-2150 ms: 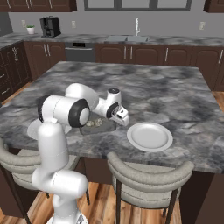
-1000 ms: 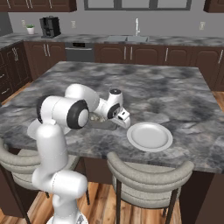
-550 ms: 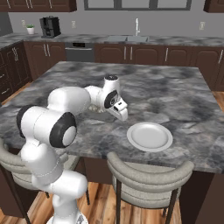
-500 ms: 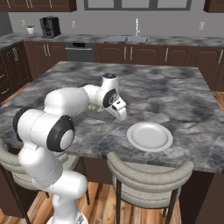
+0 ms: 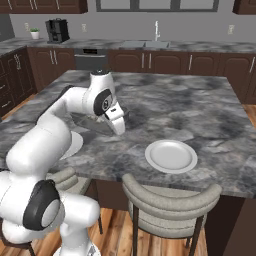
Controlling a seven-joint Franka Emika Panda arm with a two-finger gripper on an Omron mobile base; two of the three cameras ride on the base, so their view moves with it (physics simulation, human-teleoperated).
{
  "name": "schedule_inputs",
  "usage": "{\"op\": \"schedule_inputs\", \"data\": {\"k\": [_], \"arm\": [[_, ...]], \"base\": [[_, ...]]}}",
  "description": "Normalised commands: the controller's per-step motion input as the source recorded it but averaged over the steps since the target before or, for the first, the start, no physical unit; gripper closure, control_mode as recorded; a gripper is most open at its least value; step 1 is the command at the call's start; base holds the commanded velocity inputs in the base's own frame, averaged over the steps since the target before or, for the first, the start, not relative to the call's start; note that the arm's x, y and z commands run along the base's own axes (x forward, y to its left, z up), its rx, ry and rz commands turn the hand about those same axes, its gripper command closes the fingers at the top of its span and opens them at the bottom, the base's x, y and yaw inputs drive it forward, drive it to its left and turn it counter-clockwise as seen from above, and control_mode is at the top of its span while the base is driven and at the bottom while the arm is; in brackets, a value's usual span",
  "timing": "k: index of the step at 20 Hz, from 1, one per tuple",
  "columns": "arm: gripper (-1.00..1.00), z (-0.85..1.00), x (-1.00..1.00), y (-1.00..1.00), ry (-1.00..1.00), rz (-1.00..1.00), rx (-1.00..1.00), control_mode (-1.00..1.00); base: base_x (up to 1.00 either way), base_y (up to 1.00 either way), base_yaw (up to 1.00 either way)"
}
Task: Place two dumplings into each of the tupperware containers and then place the containers in the fridge.
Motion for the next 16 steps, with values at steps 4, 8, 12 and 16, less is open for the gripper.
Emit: {"op": "schedule_inputs", "data": {"k": [4, 8, 12, 16], "arm": [[1.00, 0.48, -1.00, 0.22, 0.00, -0.16, 0.03, -1.00], [1.00, 0.28, -1.00, 0.03, 0.03, -0.07, 0.10, -1.00], [1.00, 0.12, -1.00, 0.26, 0.07, -0.02, 0.05, -1.00], [1.00, 0.16, -0.86, 0.34, 0.01, 0.00, 0.00, -1.00]], "base": [[0.00, 0.00, 0.00], [0.00, 0.00, 0.00], [0.00, 0.00, 0.00], [0.00, 0.00, 0.00]]}}
